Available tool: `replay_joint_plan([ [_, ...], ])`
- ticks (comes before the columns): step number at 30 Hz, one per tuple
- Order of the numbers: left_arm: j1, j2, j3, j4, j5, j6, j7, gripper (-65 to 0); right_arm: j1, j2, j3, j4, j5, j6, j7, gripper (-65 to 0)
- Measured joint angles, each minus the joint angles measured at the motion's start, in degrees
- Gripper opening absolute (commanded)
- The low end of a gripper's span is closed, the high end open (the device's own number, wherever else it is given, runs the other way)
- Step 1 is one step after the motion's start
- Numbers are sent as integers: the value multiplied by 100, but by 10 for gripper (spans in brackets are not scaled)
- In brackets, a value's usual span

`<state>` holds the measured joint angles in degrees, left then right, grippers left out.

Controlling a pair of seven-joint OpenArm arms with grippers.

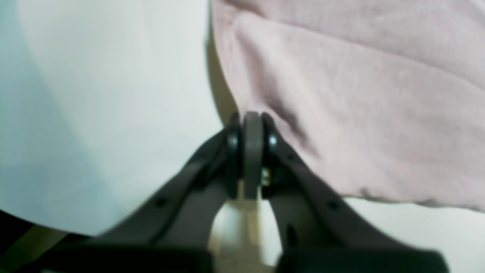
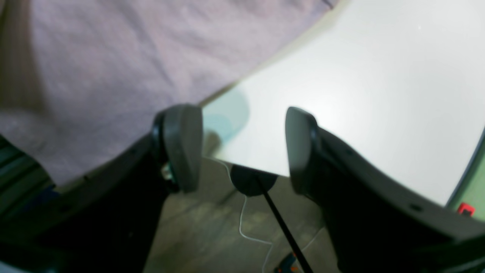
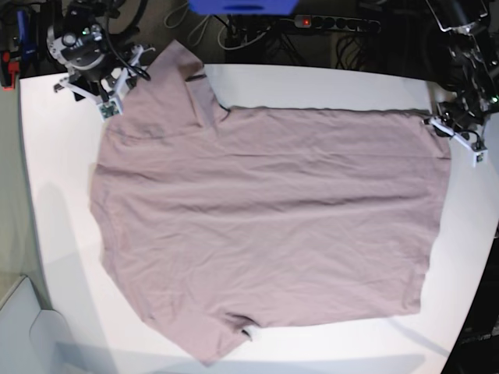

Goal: Layout the t-shirt on the table in an organized manner, then fold the t-shirt properly
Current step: 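Grasp the collar with the right gripper and the shoulder edge with the left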

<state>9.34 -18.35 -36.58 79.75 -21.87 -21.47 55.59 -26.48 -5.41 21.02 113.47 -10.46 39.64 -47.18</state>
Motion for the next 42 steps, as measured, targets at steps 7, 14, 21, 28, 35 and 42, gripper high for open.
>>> replay_joint_plan([
  [7,0,13,-2,0,-2,0,0,-648,192,-103,-2,-31,-20,0,-13,-298],
  [14,-2,105,-7,17,-17,2,-44,-648,216,-319,2,-76,-17,2,-22,-250],
  [21,-2,107,-7,17,-22,0,-50,-648,321,-317,13,-76,-2,0,-2,-251],
  [28,-2,107,-7,17,-20,2,-44,-648,310,-319,-4,-310,2,2,20,-253],
  [35,-2,107,-7,17,-20,2,-44,-648,313,-317,-4,-608,68,-2,133,-352],
  [42,-2,107,-7,17,-22,0,-44,-648,363,-317,-20,-754,177,0,234,-498],
])
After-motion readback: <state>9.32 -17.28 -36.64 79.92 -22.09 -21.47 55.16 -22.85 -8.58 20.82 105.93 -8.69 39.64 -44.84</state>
